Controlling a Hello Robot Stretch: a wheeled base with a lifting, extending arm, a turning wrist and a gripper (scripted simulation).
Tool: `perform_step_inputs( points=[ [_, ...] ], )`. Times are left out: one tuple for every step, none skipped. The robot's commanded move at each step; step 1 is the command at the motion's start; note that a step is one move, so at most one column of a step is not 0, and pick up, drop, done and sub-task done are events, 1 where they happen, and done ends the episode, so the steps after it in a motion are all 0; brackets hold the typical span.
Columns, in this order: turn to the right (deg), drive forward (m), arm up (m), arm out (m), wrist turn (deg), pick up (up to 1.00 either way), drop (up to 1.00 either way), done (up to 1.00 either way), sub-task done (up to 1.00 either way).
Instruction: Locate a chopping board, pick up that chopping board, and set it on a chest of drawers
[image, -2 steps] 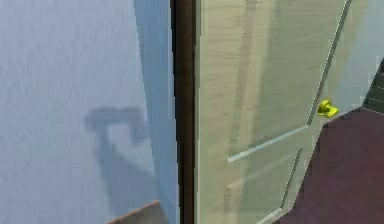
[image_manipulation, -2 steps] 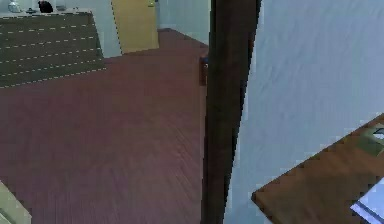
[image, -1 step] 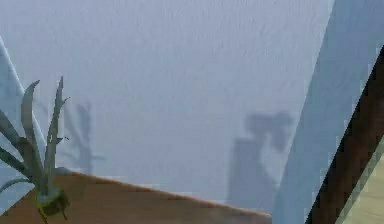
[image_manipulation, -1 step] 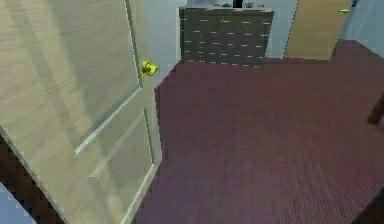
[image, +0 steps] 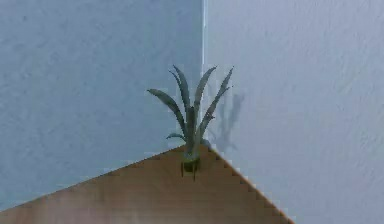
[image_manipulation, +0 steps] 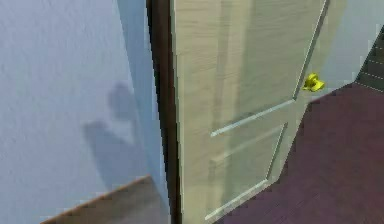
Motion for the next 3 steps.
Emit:
perform_step_inputs(
  points=[
    [-30.0,0.00,0.00,0.00,0.0,0.00,0.00,0.00,0.00],
    [0.0,0.75,0.00,0.00,0.0,0.00,0.00,0.00,0.00],
    [-45.0,0.00,0.00,0.00,0.0,0.00,0.00,0.00,0.00]
  ],
)
